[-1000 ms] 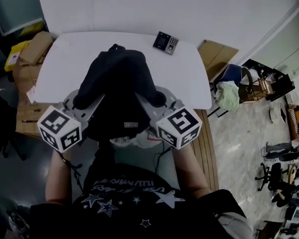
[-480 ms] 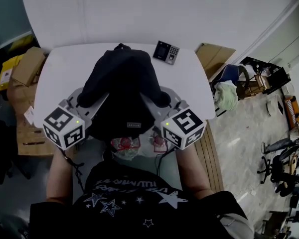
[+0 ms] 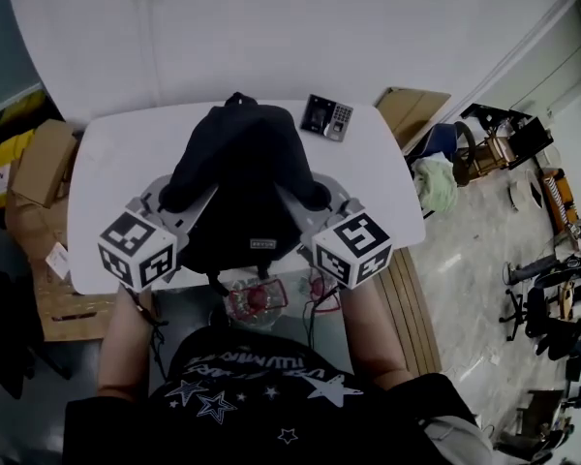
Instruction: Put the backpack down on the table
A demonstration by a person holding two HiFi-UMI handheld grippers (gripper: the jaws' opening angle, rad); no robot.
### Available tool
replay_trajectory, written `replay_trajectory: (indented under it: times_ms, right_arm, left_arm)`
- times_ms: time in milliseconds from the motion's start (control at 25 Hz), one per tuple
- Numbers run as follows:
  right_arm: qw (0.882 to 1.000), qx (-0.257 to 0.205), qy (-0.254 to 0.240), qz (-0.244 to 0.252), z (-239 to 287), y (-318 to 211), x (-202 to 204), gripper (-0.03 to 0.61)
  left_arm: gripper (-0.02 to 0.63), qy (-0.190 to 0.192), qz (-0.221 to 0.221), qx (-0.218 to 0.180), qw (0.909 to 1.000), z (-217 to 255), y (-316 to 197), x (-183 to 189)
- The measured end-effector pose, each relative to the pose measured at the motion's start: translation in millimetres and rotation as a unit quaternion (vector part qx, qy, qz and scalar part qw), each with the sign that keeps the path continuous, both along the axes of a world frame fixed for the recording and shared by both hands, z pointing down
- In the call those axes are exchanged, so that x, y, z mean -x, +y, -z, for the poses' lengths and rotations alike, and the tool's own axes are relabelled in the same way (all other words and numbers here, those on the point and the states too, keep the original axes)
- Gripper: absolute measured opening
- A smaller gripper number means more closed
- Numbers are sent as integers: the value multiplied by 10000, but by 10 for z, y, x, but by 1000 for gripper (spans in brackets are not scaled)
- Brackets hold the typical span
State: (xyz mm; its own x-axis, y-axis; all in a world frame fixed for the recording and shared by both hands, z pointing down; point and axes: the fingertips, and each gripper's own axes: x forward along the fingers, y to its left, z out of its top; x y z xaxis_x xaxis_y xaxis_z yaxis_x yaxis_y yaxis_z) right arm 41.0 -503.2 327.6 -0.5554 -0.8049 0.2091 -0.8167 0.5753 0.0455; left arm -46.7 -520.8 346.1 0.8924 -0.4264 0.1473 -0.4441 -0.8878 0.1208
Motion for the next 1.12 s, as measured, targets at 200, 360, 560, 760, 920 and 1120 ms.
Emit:
replay_trajectory:
  times_ms: [200, 360, 560, 760, 920, 1120]
  right_arm:
    - [9998, 61, 21, -164, -3, -161, 123, 5]
    - [9994, 42, 148, -323, -24, -401, 120, 5]
    - [9987, 43, 175, -471, -76, -627, 117, 5]
    - [9987, 101, 144, -480, -141, -709, 93, 5]
    - [9988, 85, 192, -446, -199, -729, 85, 8]
    - [9979, -184, 339, -528, -253, -678, 79, 18]
  left_arm:
    - [43, -55, -87, -3, 9999, -9, -176, 118]
    - [43, -23, -98, 19, 9999, -53, -427, 104]
    - [43, -60, -95, -114, 9999, -119, -673, 90]
    - [44, -110, -140, -103, 9998, -177, -758, 66]
    - [44, -143, -139, -236, 9995, -221, -760, 58]
    - [44, -55, -123, -414, 9991, -282, -705, 75]
